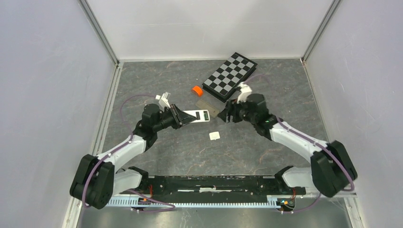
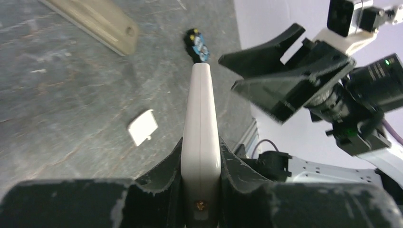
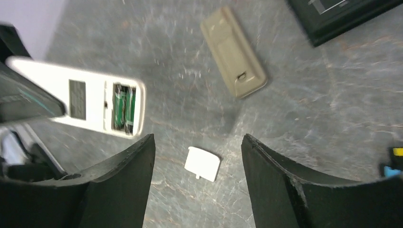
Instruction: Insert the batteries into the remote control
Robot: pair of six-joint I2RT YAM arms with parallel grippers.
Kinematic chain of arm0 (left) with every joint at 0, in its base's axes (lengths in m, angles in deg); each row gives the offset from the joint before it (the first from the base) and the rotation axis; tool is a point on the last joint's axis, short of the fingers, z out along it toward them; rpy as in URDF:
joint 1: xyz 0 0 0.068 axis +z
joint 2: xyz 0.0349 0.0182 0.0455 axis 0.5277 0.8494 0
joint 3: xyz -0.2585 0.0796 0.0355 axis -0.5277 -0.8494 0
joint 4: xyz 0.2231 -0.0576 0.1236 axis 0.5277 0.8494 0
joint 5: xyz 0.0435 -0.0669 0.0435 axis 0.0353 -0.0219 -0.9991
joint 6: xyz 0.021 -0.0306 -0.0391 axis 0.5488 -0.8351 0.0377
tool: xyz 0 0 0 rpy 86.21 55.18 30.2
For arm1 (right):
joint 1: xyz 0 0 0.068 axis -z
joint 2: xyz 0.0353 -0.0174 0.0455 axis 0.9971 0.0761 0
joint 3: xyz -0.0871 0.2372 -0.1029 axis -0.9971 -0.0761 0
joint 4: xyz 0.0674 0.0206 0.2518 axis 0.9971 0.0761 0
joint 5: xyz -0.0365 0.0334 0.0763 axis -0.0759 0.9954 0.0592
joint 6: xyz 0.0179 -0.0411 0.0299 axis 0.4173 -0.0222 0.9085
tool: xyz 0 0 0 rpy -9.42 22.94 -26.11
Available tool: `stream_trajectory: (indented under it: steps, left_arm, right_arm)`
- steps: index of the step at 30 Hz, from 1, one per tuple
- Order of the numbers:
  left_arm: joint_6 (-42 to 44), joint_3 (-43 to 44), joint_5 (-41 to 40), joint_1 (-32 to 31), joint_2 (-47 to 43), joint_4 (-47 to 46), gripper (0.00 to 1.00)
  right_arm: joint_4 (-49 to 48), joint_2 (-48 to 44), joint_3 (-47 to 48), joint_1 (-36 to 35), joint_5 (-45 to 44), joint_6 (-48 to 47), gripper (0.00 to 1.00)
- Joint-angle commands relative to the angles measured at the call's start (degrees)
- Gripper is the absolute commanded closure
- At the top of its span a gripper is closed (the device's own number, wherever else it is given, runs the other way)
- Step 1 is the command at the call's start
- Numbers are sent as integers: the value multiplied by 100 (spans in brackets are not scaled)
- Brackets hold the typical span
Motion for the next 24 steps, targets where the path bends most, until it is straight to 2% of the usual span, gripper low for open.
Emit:
stream_trajectory:
  steps: [1, 3, 5, 9, 12, 16, 20, 21, 24]
  left_arm:
    - [378, -212, -381, 265, -407, 711, 98]
    - [290, -330, -439, 402, -549, 837, 98]
    - [287, -411, -520, 519, -699, 1042, 98]
    - [418, -566, -778, 646, -1014, 1409, 98]
    - [494, -626, -861, 667, -1218, 1586, 98]
    - [527, -686, -993, 675, -1468, 1706, 98]
    - [601, -625, -1182, 684, -1762, 2010, 98]
    - [624, -616, -1243, 684, -1842, 2118, 98]
    - [657, -595, -1617, 692, -2158, 2605, 98]
  right_arm:
    - [1156, 719, 582, -843, -998, -999, 28]
    - [1454, 1085, 847, -1124, -1293, -1014, 30]
    - [1737, 1410, 1129, -1267, -1462, -630, 36]
    - [1595, 1710, 1089, -1384, -1592, 761, 50]
    - [1426, 1820, 970, -1415, -1545, 1667, 49]
    - [1387, 2004, 979, -1523, -1300, 2344, 40]
    - [1433, 2237, 1210, -1716, -1093, 2217, 35]
    - [1442, 2330, 1303, -1749, -953, 2074, 36]
    - [1470, 2579, 1568, -1901, -530, 1641, 48]
